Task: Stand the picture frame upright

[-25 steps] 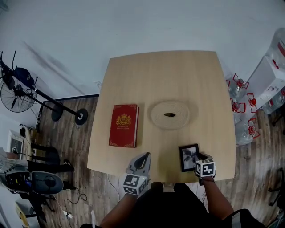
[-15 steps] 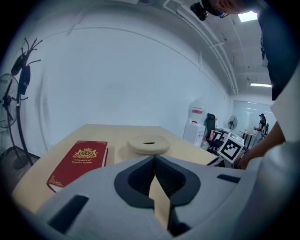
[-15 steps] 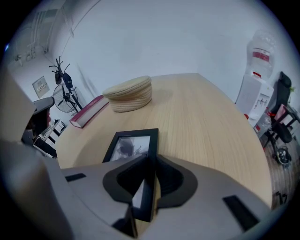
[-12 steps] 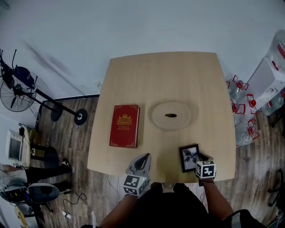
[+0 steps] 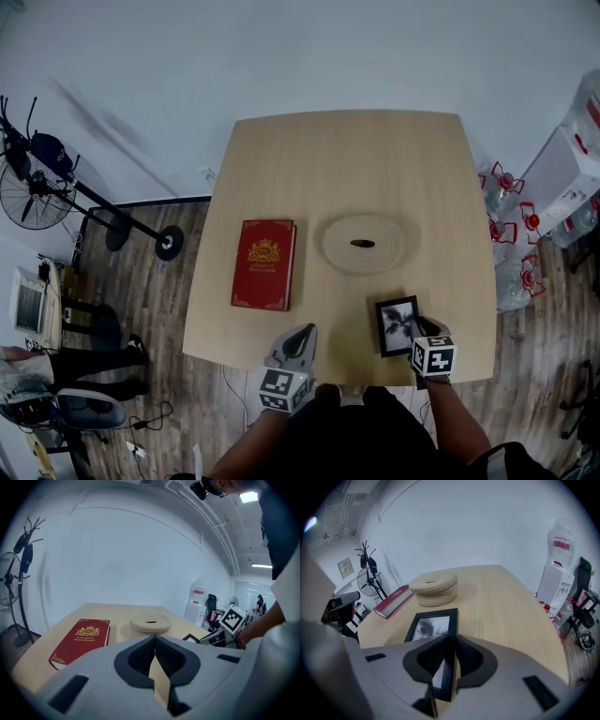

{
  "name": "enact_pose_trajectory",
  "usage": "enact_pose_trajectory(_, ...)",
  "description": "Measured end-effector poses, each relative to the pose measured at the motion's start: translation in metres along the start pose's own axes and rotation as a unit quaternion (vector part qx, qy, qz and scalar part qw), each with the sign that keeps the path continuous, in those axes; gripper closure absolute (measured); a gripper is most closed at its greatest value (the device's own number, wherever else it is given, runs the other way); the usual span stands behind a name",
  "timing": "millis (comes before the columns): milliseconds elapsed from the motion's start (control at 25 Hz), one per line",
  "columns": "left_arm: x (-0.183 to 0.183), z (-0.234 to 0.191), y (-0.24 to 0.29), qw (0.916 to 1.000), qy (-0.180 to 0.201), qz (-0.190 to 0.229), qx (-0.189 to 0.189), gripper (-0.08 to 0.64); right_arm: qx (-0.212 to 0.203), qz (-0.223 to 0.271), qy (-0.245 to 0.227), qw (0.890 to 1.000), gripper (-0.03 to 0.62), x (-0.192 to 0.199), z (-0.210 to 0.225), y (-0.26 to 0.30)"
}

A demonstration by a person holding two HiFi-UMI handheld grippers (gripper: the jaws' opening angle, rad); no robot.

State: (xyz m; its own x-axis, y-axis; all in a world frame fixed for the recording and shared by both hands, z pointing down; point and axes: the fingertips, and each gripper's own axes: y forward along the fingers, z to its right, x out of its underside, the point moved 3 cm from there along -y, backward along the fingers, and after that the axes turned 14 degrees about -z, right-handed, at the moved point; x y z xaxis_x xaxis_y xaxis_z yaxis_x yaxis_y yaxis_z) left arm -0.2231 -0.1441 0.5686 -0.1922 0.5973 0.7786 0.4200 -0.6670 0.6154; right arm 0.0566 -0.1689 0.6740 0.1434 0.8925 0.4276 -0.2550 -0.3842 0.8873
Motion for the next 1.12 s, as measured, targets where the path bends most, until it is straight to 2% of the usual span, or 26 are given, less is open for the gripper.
enact_pose_trajectory(640,-0.003,-0.010,-0.004,0.9999,-0.008,0.011,-0.010,0.560,-0.027,0.074,-0.014,0.997,0.528,-0.066,-0.023,-0.013)
enact_pose_trajectory(1120,-0.006,-0.014,0.000,0.9999,-0.006,0.008,-0.010,0.560,-0.033,0.086,-0.002,0.996,0.528,-0.090,-0.031,0.004)
